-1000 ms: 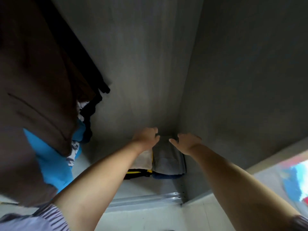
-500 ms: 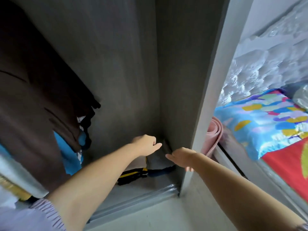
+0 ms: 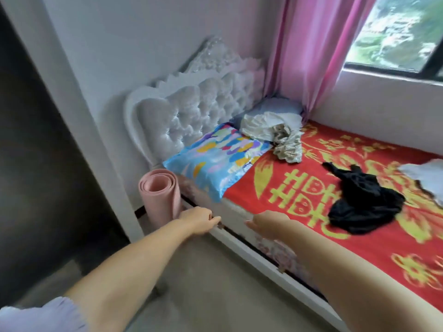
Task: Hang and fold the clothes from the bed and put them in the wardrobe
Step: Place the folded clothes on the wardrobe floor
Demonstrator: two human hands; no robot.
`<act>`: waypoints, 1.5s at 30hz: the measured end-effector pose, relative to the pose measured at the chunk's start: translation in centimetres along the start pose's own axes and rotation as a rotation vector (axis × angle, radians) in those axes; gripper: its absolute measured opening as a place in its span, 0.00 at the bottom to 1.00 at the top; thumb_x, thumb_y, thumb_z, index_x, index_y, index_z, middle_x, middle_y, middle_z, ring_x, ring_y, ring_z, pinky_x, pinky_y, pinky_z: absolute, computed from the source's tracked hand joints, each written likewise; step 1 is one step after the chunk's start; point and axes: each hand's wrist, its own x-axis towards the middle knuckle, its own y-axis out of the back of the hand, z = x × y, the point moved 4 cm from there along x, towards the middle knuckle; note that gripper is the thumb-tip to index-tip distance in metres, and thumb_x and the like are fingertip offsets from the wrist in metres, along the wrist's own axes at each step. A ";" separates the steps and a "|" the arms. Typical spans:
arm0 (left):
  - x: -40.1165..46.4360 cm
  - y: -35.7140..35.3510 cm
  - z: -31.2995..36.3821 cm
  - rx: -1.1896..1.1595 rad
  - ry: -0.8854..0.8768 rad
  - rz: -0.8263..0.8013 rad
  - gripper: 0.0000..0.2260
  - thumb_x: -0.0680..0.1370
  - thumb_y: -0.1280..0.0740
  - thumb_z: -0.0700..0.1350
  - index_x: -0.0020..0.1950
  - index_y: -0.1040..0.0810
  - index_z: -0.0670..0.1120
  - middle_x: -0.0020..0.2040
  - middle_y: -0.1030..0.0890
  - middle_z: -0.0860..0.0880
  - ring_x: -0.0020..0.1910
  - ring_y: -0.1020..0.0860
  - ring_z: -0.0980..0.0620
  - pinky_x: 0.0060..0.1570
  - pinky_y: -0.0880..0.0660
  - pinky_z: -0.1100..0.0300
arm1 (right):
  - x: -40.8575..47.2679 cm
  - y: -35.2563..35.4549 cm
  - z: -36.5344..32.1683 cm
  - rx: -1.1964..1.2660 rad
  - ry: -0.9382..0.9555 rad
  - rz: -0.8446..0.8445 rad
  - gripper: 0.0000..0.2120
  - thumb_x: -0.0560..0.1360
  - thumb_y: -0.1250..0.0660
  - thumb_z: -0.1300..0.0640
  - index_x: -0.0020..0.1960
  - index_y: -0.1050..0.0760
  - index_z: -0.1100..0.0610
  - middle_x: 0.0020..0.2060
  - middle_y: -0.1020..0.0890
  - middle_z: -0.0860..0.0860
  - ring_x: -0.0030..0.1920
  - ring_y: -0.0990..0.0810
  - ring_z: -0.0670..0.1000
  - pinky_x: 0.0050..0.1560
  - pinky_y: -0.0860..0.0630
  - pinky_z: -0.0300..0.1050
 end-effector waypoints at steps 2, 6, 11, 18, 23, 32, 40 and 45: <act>2.0 -0.2 7.0 0.018 -0.129 -0.014 0.20 0.79 0.47 0.63 0.40 0.28 0.49 0.51 0.20 0.47 0.54 0.23 0.45 0.47 0.29 0.55 | -2.7 -0.7 6.7 0.048 -0.125 0.041 0.27 0.82 0.52 0.39 0.57 0.25 0.59 0.52 0.20 0.54 0.50 0.21 0.55 0.52 0.23 0.50; 4.0 -0.5 18.1 0.075 -0.333 -0.041 0.21 0.80 0.48 0.62 0.36 0.31 0.50 0.37 0.26 0.52 0.39 0.26 0.49 0.33 0.34 0.56 | -7.2 -3.3 15.8 0.166 -0.317 0.036 0.25 0.82 0.51 0.42 0.58 0.25 0.59 0.51 0.19 0.55 0.49 0.20 0.57 0.49 0.22 0.50; 8.2 -2.4 27.0 0.120 -0.474 -0.149 0.22 0.81 0.48 0.61 0.44 0.26 0.46 0.41 0.22 0.48 0.37 0.26 0.49 0.32 0.32 0.57 | -9.5 -6.7 24.0 0.259 -0.472 -0.016 0.24 0.82 0.52 0.42 0.60 0.28 0.59 0.55 0.21 0.54 0.52 0.22 0.55 0.50 0.25 0.49; 17.7 -3.4 33.1 0.240 -0.552 -0.205 0.19 0.81 0.47 0.59 0.47 0.27 0.46 0.39 0.23 0.49 0.33 0.27 0.50 0.29 0.33 0.59 | -6.4 -7.9 33.4 0.362 -0.633 -0.108 0.25 0.82 0.52 0.42 0.61 0.28 0.60 0.48 0.23 0.53 0.42 0.23 0.53 0.44 0.26 0.46; 25.8 -0.8 38.9 0.257 -0.621 -0.206 0.18 0.82 0.46 0.57 0.52 0.24 0.45 0.46 0.21 0.48 0.39 0.24 0.49 0.33 0.30 0.57 | -3.1 -6.2 38.8 0.448 -0.700 -0.031 0.21 0.82 0.52 0.43 0.58 0.28 0.57 0.43 0.24 0.51 0.42 0.24 0.53 0.42 0.26 0.46; 31.6 -7.1 49.6 0.326 -0.721 -0.363 0.17 0.81 0.45 0.56 0.57 0.26 0.45 0.42 0.23 0.50 0.36 0.25 0.51 0.31 0.32 0.59 | -1.9 -10.3 48.6 0.585 -0.805 -0.128 0.21 0.82 0.50 0.44 0.64 0.29 0.57 0.60 0.23 0.55 0.58 0.24 0.56 0.57 0.26 0.51; 39.9 -11.9 57.2 0.267 -0.555 -0.428 0.15 0.81 0.45 0.54 0.60 0.26 0.47 0.47 0.22 0.50 0.41 0.24 0.49 0.38 0.29 0.57 | 2.4 -15.2 62.2 0.639 -0.775 -0.211 0.20 0.82 0.49 0.45 0.64 0.29 0.57 0.62 0.23 0.55 0.61 0.25 0.57 0.61 0.27 0.49; 44.6 -16.0 61.3 0.201 -0.507 -0.423 0.15 0.81 0.45 0.51 0.65 0.30 0.48 0.46 0.22 0.50 0.43 0.22 0.48 0.36 0.31 0.58 | 6.9 -17.9 69.6 0.742 -0.774 -0.156 0.17 0.82 0.48 0.48 0.59 0.27 0.57 0.59 0.21 0.55 0.58 0.22 0.57 0.52 0.28 0.45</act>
